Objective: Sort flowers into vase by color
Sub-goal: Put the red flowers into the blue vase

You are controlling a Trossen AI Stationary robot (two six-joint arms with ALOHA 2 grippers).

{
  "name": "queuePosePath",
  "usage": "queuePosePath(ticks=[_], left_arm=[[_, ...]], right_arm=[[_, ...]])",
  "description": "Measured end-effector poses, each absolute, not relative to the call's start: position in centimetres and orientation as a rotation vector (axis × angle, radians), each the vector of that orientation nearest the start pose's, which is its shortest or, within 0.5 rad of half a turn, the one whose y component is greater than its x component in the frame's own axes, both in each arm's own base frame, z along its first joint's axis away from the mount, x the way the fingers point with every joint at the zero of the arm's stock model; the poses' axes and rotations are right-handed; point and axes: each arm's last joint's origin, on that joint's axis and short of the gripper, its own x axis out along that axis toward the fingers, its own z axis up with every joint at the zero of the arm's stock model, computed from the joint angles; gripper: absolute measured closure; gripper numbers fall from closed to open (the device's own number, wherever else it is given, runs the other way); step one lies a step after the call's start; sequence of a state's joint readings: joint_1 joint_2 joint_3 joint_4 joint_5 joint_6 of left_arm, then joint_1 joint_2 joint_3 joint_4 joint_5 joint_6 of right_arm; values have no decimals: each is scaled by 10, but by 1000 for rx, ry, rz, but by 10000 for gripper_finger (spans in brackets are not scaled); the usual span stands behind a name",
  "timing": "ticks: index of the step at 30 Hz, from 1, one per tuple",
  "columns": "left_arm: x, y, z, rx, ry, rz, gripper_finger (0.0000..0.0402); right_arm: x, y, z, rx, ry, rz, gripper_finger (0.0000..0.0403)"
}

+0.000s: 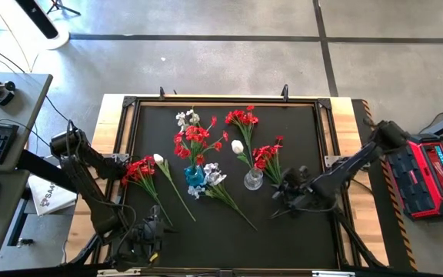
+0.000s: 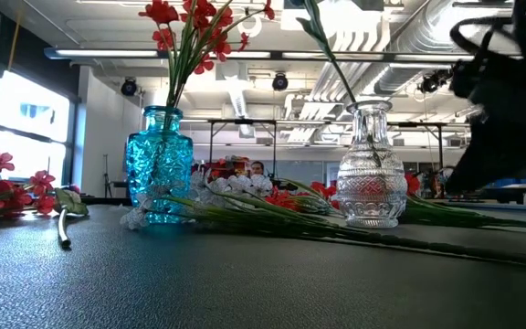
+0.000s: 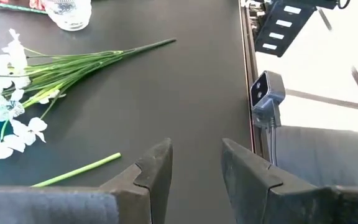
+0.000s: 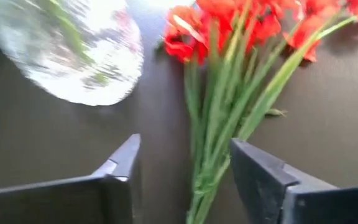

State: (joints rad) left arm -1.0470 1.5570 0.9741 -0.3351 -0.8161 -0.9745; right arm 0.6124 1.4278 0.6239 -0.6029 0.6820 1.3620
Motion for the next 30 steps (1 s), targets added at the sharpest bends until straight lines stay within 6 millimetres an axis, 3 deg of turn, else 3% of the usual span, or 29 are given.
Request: queuePosePath(ticks=[4,8,12,16,20,25,30], left_arm=[[172,-255,213,-210,572,66,280],[172,-256,213,-211,572,65,280],[172,-256,213,-211,572,65,280],[172,-256,213,-214,571,65,280],[172,-256,213,-222,571,66,280],[172,-256,213,-221,571,66,280],[172,-256,213,-214,569,65,280]], right_arm=[[186,104,122,343,849,-815,218],[188,104,108,323,853,-880,238],[190,105,101,325,866,-895,287],[187,109,103,366,846,-897,378],[172,107,108,403,792,-995,391],[157,109,119,452,520,-1062,399],[151,111,131,446,230,-994,402]])
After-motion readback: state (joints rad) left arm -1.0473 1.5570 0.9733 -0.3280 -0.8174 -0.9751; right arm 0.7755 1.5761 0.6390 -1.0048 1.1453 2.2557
